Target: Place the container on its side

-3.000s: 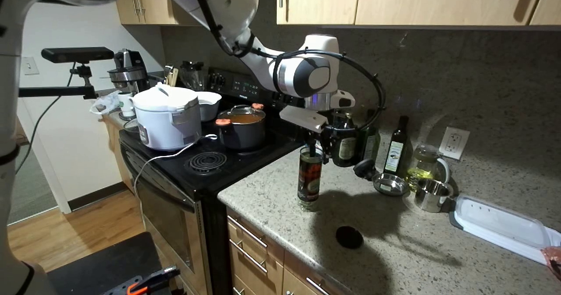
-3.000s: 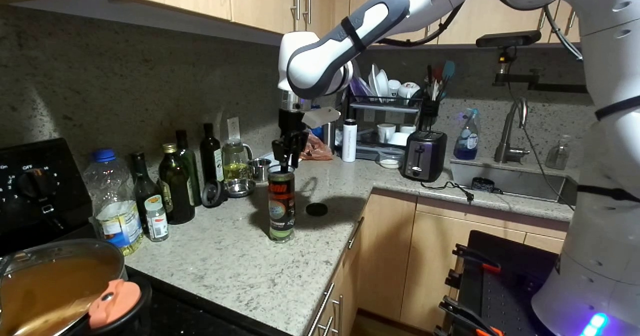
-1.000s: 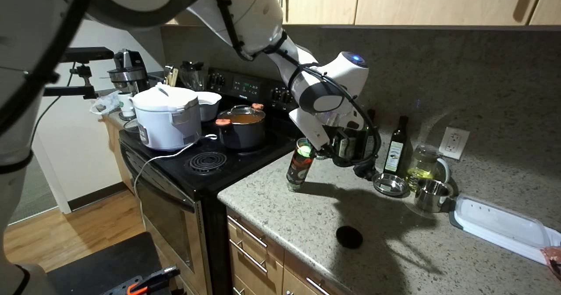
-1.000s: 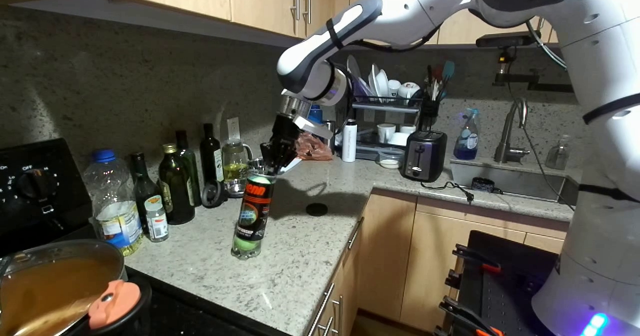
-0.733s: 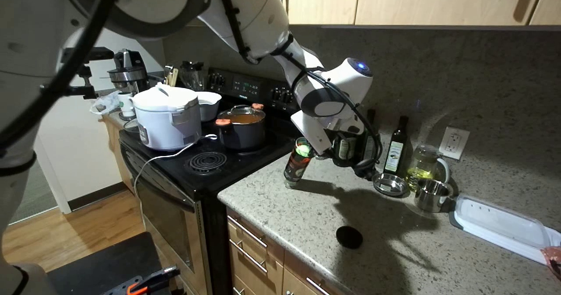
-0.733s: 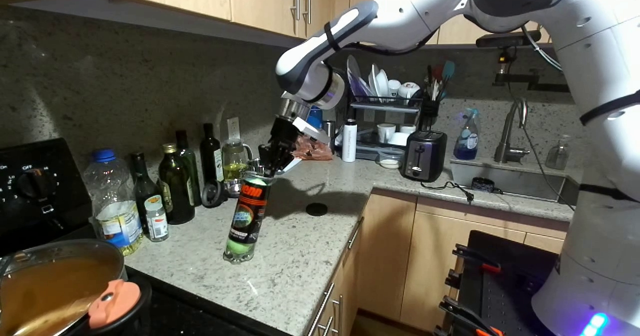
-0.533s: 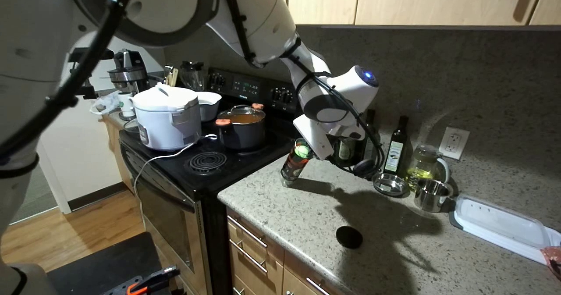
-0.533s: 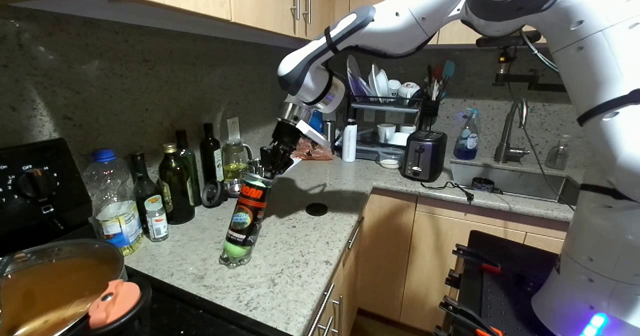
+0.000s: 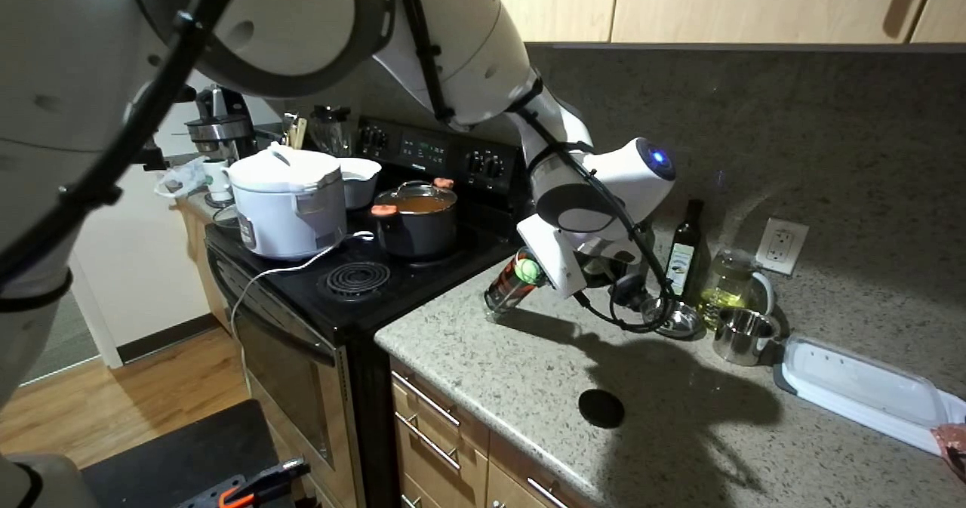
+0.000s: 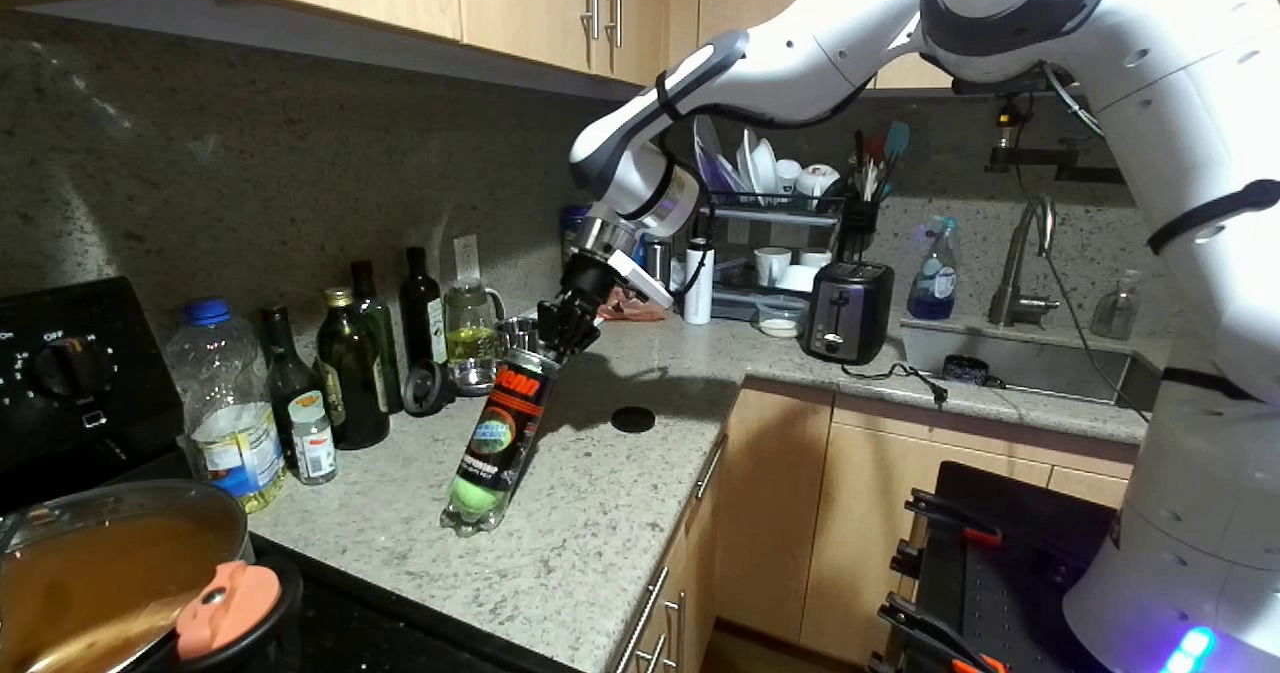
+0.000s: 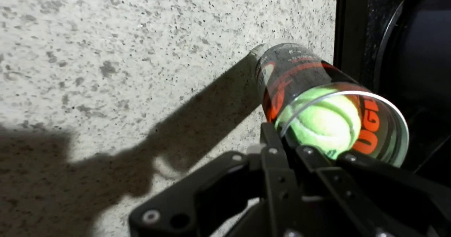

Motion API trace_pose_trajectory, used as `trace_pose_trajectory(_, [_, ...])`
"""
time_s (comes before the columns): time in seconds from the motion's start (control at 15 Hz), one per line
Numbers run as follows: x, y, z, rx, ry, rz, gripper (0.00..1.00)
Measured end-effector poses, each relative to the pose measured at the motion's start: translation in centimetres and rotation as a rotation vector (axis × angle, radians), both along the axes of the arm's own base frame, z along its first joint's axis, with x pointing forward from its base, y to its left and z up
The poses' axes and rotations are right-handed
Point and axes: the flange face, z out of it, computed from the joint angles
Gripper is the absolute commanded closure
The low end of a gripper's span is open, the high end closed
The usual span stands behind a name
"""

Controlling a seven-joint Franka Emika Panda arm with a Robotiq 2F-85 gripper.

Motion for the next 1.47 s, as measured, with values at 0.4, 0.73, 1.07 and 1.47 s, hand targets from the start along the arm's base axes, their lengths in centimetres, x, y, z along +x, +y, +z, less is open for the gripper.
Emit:
trace_pose_trajectory(0.4, [0.0, -0.5, -0.3, 0.0, 0.006, -0.008, 0.95])
trace_pose_trajectory(0.73, [0.0, -0.5, -0.3, 0.0, 0.005, -0.008, 0.99])
trace_pose_trajectory(1.07, [0.0, -0.5, -0.2, 0.0, 0.004, -0.008, 0.99])
trace_pose_trajectory(1.47, [0.1, -2.5, 0.0, 0.063, -0.022, -0.025, 0.99])
